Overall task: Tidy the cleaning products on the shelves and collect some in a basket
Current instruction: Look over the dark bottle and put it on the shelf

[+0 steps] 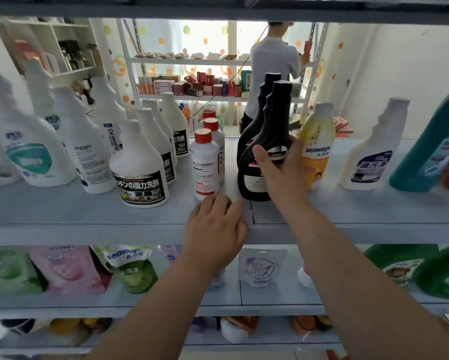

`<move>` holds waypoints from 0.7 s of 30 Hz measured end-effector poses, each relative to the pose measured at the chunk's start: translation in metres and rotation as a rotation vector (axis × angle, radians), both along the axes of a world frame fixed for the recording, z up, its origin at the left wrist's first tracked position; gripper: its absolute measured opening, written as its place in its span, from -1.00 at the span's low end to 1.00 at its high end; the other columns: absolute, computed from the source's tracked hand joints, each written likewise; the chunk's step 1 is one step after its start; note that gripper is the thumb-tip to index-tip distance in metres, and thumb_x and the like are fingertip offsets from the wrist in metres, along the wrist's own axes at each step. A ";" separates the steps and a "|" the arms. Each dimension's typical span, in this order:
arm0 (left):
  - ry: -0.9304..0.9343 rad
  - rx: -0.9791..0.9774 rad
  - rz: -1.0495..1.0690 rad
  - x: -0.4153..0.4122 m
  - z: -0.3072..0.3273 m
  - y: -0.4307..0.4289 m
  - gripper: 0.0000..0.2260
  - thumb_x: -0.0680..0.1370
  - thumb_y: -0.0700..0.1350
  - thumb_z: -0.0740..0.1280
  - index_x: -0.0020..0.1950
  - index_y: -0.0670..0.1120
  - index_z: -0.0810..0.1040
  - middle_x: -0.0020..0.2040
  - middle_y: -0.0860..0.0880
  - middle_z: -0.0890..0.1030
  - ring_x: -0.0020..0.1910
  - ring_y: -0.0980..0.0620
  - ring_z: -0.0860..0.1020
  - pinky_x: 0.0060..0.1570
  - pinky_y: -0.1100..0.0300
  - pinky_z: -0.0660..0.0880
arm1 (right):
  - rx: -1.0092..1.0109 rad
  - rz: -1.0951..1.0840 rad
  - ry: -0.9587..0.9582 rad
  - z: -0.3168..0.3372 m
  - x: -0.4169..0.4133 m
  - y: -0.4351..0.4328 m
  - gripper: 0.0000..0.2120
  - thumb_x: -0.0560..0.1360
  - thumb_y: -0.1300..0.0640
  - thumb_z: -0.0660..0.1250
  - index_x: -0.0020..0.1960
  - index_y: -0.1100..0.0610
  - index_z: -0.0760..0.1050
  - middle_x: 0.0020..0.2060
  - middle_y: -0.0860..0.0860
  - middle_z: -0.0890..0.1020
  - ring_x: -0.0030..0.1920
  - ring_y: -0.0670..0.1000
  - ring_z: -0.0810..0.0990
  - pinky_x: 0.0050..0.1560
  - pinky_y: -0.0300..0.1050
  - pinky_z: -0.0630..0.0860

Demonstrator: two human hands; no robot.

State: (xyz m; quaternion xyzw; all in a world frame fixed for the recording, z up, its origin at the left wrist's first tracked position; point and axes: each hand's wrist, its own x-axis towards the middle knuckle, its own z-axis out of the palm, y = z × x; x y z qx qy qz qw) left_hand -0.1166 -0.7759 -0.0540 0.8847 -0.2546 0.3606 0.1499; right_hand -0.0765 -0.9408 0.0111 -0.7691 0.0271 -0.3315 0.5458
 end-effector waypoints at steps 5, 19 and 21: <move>0.025 -0.007 -0.001 0.000 0.001 0.002 -0.84 0.55 -0.07 0.25 -0.08 -0.13 0.56 -0.12 -0.10 0.56 -0.15 -0.12 0.49 -0.19 0.07 0.39 | -0.002 -0.034 -0.015 0.000 0.006 0.006 -0.45 0.56 -0.13 0.44 0.41 0.09 0.33 0.14 -0.13 0.56 0.09 -0.39 0.51 -0.04 -0.58 0.41; 0.026 0.021 -0.007 -0.001 0.000 0.008 -0.77 0.57 -0.06 0.17 -0.08 -0.17 0.54 -0.14 -0.15 0.53 -0.17 -0.18 0.50 -0.26 0.01 0.44 | -0.715 -0.092 0.423 -0.029 -0.084 -0.061 -0.61 0.61 -0.03 0.33 0.39 0.08 0.49 0.28 0.11 0.52 0.24 0.16 0.52 0.26 0.03 0.49; 0.063 0.024 0.010 -0.005 0.001 0.005 -0.77 0.56 -0.06 0.17 -0.09 -0.17 0.54 -0.14 -0.15 0.54 -0.16 -0.19 0.51 -0.27 0.01 0.45 | -0.789 -0.022 0.462 -0.027 -0.096 -0.087 -0.67 0.62 -0.02 0.31 0.33 0.08 0.58 0.24 0.06 0.58 0.20 0.09 0.56 0.20 -0.12 0.46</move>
